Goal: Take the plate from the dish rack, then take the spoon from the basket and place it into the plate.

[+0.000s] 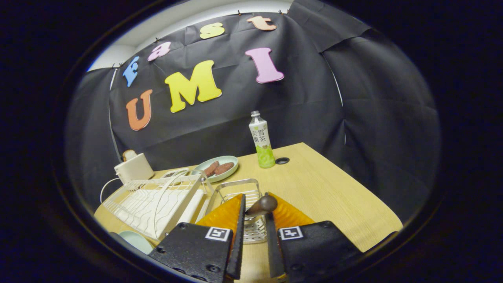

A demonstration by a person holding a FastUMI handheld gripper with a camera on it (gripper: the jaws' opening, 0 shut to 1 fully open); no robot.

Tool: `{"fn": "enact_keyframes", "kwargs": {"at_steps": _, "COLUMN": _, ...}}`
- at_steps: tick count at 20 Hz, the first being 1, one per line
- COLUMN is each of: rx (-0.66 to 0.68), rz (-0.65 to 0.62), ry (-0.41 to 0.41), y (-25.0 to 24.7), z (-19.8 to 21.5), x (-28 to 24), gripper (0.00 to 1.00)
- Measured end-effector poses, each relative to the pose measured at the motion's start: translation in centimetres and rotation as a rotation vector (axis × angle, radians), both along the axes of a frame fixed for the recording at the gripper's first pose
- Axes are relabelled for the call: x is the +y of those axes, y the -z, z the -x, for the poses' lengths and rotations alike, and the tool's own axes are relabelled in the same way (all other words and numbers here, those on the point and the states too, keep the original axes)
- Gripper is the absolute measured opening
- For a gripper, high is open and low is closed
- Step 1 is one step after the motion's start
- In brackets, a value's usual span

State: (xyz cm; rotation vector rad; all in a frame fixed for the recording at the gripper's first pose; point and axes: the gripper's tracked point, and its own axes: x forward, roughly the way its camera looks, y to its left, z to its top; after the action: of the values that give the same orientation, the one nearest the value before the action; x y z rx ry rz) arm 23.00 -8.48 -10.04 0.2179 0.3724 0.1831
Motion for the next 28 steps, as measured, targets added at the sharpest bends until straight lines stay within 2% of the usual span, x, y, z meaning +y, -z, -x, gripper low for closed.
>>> {"fn": "enact_keyframes", "kwargs": {"at_steps": 4, "rx": 0.008, "rz": -0.001, "ry": 0.012, "y": -0.2, "z": -0.1, "x": -0.1, "gripper": 0.21}}
{"fn": "enact_keyframes", "kwargs": {"at_steps": 10, "rx": 0.014, "rz": -0.017, "ry": 0.020, "y": -0.7, "z": -0.1, "x": -0.2, "gripper": 0.14}}
{"fn": "enact_keyframes", "kwargs": {"at_steps": 20, "rx": -0.051, "rz": 0.014, "ry": 0.027, "y": -2.8, "z": 0.2, "x": -0.6, "gripper": 0.14}}
{"fn": "enact_keyframes", "kwargs": {"at_steps": 22, "rx": -0.064, "rz": 0.007, "ry": 0.018, "y": -3.7, "z": 0.5, "x": -0.3, "gripper": 0.11}}
{"fn": "enact_keyframes", "kwargs": {"at_steps": 28, "rx": -0.172, "rz": 0.037, "ry": 0.000, "y": -9.2, "z": 2.3, "x": 1.0, "gripper": 0.08}}
